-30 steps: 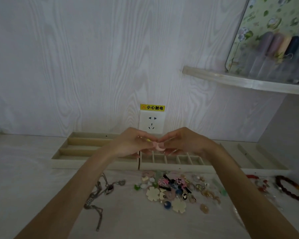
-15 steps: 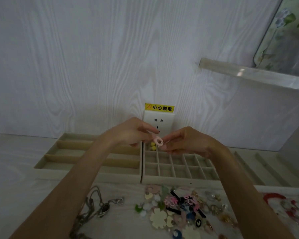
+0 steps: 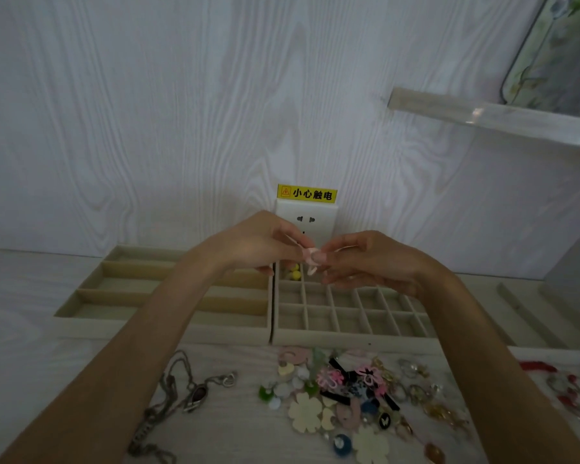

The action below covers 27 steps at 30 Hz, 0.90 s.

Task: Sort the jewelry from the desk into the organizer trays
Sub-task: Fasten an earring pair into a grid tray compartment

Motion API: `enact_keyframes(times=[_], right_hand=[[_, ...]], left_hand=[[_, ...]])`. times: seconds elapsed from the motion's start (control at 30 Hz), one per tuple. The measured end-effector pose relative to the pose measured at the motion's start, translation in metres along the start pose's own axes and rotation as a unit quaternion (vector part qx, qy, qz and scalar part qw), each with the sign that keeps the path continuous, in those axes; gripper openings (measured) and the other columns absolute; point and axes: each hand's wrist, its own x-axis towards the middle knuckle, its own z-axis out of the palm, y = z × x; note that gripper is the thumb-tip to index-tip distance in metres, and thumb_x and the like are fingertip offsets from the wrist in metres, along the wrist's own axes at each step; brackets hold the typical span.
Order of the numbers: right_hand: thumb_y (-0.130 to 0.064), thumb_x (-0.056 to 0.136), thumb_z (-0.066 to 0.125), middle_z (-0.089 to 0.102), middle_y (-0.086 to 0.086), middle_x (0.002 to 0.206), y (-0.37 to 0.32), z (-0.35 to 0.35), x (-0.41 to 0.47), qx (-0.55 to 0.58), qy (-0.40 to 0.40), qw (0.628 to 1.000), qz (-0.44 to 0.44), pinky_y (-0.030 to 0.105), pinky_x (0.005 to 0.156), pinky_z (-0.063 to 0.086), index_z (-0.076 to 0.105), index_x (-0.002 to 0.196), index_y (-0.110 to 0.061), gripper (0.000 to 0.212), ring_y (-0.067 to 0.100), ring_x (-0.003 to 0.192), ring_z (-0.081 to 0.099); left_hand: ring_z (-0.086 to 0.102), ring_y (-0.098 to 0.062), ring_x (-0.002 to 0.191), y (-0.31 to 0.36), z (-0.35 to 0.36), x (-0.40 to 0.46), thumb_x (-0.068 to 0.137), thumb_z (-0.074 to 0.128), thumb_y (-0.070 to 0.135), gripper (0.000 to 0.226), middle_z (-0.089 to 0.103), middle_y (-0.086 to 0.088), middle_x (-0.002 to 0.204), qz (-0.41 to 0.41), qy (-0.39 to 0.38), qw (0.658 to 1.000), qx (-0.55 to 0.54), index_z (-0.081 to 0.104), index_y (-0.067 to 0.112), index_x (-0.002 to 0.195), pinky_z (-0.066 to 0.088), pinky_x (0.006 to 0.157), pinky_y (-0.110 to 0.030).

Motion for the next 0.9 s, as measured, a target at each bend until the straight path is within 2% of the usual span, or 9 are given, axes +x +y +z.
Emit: enact_keyframes(times=[0.1, 0.2, 0.33, 0.5, 0.63, 0.7, 0.77, 0.8, 0.9], right_hand=[[-0.009, 0.077, 0.072, 0.07, 0.006, 0.108, 0.0, 0.002, -0.001, 0.019, -0.038, 0.999, 0.004, 0.027, 0.08, 0.056, 0.058, 0.118, -0.011, 0.043, 0.017, 0.097, 0.069], [0.004, 0.077, 0.067, 0.069, 0.008, 0.112, 0.0, 0.004, -0.003, 0.083, -0.07, 0.994, -0.005, 0.021, 0.076, 0.056, 0.059, 0.119, -0.011, 0.046, 0.016, 0.099, 0.068], [-0.01, 0.078, 0.064, 0.07, 0.013, 0.107, 0.002, 0.002, 0.002, 0.131, -0.057, 0.99, -0.011, 0.017, 0.076, 0.055, 0.064, 0.114, -0.005, 0.036, 0.015, 0.094, 0.069], [-0.014, 0.078, 0.065, 0.071, 0.012, 0.102, 0.006, -0.001, 0.004, 0.141, -0.036, 0.989, 0.0, 0.018, 0.076, 0.056, 0.068, 0.106, -0.005, 0.031, 0.013, 0.089, 0.07], [-0.011, 0.083, 0.066, 0.072, 0.014, 0.099, 0.01, 0.003, 0.01, 0.057, 0.043, 0.997, -0.019, 0.018, 0.076, 0.056, 0.069, 0.104, -0.004, 0.023, 0.016, 0.089, 0.069], [-0.012, 0.078, 0.072, 0.072, 0.016, 0.092, 0.012, 0.004, 0.014, 0.019, 0.108, 0.994, -0.028, 0.018, 0.072, 0.057, 0.069, 0.101, -0.001, 0.026, 0.018, 0.083, 0.069], [-0.012, 0.075, 0.076, 0.072, 0.014, 0.085, 0.015, 0.004, 0.016, -0.016, 0.163, 0.985, -0.044, 0.017, 0.068, 0.057, 0.07, 0.094, -0.002, 0.022, 0.016, 0.074, 0.069], [-0.012, 0.074, 0.077, 0.072, 0.013, 0.083, 0.017, 0.002, 0.017, -0.043, 0.184, 0.98, -0.055, 0.018, 0.07, 0.057, 0.071, 0.092, -0.005, 0.021, 0.016, 0.072, 0.07], [-0.016, 0.072, 0.079, 0.073, 0.008, 0.083, 0.022, -0.004, 0.018, -0.093, 0.212, 0.97, -0.076, 0.026, 0.077, 0.057, 0.073, 0.091, -0.011, 0.02, 0.016, 0.075, 0.071]], left_hand=[[0.062, -0.001, 0.074, 0.005, -0.002, -0.001, 0.088, 0.062, 0.019, 0.012, 0.07, -0.002, 0.097, 0.016, 0.026, 1.0, 0.002, 0.066, 0.02, 0.1, 0.044, 0.048, -0.011], [0.062, 0.0, 0.074, 0.005, -0.004, 0.0, 0.088, 0.064, 0.022, 0.016, 0.07, 0.0, 0.097, 0.016, 0.034, 0.999, 0.009, 0.067, 0.019, 0.103, 0.045, 0.05, -0.013], [0.062, 0.005, 0.067, -0.002, -0.005, 0.002, 0.086, 0.066, 0.025, 0.012, 0.069, 0.009, 0.086, -0.001, 0.036, 0.999, -0.011, 0.066, 0.023, 0.098, 0.046, 0.048, -0.009], [0.061, 0.001, 0.07, -0.008, -0.004, 0.006, 0.085, 0.067, 0.025, 0.02, 0.069, 0.004, 0.085, -0.008, 0.023, 1.0, 0.001, 0.066, 0.021, 0.105, 0.044, 0.047, -0.01], [0.06, -0.007, 0.075, -0.016, 0.0, 0.009, 0.084, 0.069, 0.028, 0.026, 0.069, 0.004, 0.084, 0.002, 0.031, 0.999, 0.032, 0.069, 0.021, 0.109, 0.043, 0.047, -0.009], [0.066, -0.01, 0.083, -0.023, 0.005, 0.014, 0.079, 0.073, 0.034, 0.022, 0.072, 0.006, 0.085, 0.001, 0.069, 0.995, 0.07, 0.073, 0.023, 0.099, 0.05, 0.061, -0.014], [0.067, -0.008, 0.087, -0.028, 0.015, 0.02, 0.073, 0.074, 0.047, 0.022, 0.073, 0.01, 0.084, 0.0, 0.113, 0.988, 0.109, 0.075, 0.03, 0.088, 0.053, 0.08, -0.027], [0.067, -0.007, 0.087, -0.03, 0.021, 0.022, 0.072, 0.072, 0.054, 0.025, 0.073, 0.012, 0.084, 0.0, 0.129, 0.984, 0.124, 0.074, 0.033, 0.086, 0.052, 0.083, -0.031], [0.065, -0.009, 0.09, -0.03, 0.038, 0.023, 0.073, 0.066, 0.062, 0.029, 0.072, 0.013, 0.09, 0.006, 0.174, 0.967, 0.185, 0.073, 0.038, 0.089, 0.047, 0.076, -0.026]])
